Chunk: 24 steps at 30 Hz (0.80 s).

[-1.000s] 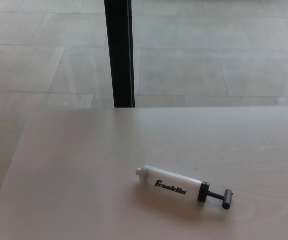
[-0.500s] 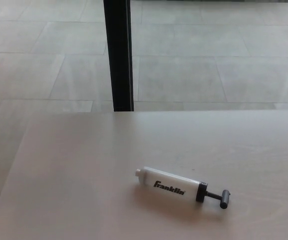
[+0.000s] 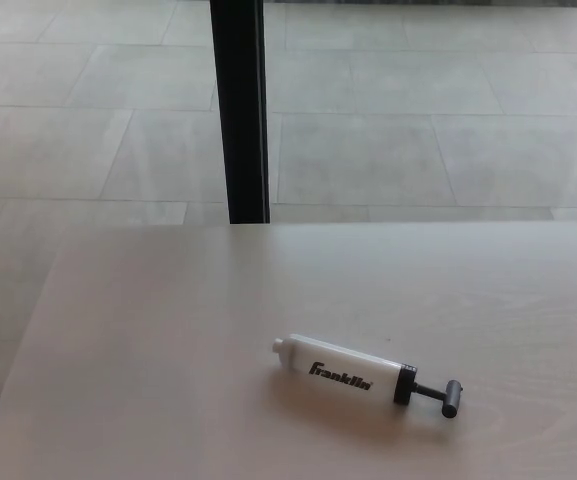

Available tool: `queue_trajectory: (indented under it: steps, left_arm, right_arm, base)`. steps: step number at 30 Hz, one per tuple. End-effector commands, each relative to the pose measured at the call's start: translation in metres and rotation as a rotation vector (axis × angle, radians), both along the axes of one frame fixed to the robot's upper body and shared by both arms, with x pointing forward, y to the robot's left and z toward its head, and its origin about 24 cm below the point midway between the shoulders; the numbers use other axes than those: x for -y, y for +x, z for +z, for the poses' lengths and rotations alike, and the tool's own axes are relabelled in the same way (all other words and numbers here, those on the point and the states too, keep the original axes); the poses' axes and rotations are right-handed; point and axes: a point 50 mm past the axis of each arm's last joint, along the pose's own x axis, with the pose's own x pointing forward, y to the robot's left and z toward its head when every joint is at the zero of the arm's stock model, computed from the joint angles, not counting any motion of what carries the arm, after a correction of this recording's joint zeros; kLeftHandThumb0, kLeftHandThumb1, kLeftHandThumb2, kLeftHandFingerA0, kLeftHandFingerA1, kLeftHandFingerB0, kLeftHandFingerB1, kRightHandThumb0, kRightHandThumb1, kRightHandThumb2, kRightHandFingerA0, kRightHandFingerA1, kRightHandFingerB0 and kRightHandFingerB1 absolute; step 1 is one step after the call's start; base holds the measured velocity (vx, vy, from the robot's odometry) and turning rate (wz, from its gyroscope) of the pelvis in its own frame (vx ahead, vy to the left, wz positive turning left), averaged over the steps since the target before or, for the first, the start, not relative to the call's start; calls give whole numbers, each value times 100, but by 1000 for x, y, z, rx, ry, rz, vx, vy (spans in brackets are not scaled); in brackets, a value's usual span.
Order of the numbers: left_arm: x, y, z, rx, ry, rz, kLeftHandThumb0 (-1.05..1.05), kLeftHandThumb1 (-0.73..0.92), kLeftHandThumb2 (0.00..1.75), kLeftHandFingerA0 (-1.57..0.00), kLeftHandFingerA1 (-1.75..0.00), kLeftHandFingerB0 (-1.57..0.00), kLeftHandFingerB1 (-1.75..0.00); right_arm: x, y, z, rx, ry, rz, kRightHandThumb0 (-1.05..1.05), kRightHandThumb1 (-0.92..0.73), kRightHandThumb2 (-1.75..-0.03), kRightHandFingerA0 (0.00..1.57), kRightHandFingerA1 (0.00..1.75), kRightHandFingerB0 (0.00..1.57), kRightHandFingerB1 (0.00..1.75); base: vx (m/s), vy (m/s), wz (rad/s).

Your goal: The robot uses its left hand to lift the air pump kept on the middle of the desk and use the right hand to compress the handle

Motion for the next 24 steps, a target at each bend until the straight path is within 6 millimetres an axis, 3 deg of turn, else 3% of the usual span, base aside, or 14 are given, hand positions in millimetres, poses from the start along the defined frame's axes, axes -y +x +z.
queue_trajectory:
  steps: [1,6,7,9,10,13,14,15,23,24]
  left_arm:
    - [-12,9,7,-22,98,-18,-57,72,61,-56,-76,-44,-62]
    - [-12,7,9,-48,100,-28,-58,73,62,-56,-85,-47,-70]
    - [-12,5,9,-39,102,-19,-57,56,100,-56,-80,-37,-67]
    - [-12,4,10,-24,104,-10,-57,56,100,-56,-80,-37,-67]
    - [-11,5,8,-27,99,-28,-59,74,63,-50,-81,-40,-67]
    - [-10,3,8,-34,96,-31,-61,73,62,-51,-83,-40,-68]
    - [-9,3,7,-48,86,-45,-62,75,63,-51,-80,-39,-65]
    - [-8,1,8,-55,82,-50,-63,74,63,-50,-78,-39,-65]
    - [-8,3,7,6,86,-17,-57,72,62,-48,-83,-34,-64]
    - [-9,4,7,27,85,-4,-54,52,96,-51,-79,-28,-63]
  right_arm:
    - [3,-7,7,8,-101,49,-97,-89,-68,65,105,44,70]
    - [3,-24,6,-28,-110,52,-97,-90,-67,64,104,41,68]
    - [3,-26,6,-32,-109,53,-97,-90,-68,59,106,31,69]
    - [3,-27,5,-36,-108,56,-97,-90,-68,59,106,31,69]
    - [4,-32,6,-42,-98,46,-94,-86,-67,54,114,16,71]
    - [5,-33,5,-89,-84,72,-93,-85,-66,50,110,14,71]
    - [5,-33,5,-82,-78,91,-90,-84,-65,45,105,20,71]
    - [4,-31,4,-73,-78,98,-88,-82,-65,49,108,25,63]
    - [-1,-22,2,-54,-80,138,-87,-83,-65,42,113,19,64]
    - [0,-22,3,-35,-77,127,-86,-83,-66,38,122,17,66]
  base:
    - [0,0,0]
    - [0,0,0]
    - [0,0,0]
    - [0,0,0]
    - [0,0,0]
    - [0,0,0]
    - [0,0,0]
    - [0,0,0]
    - [0,0,0]
    - [0,0,0]
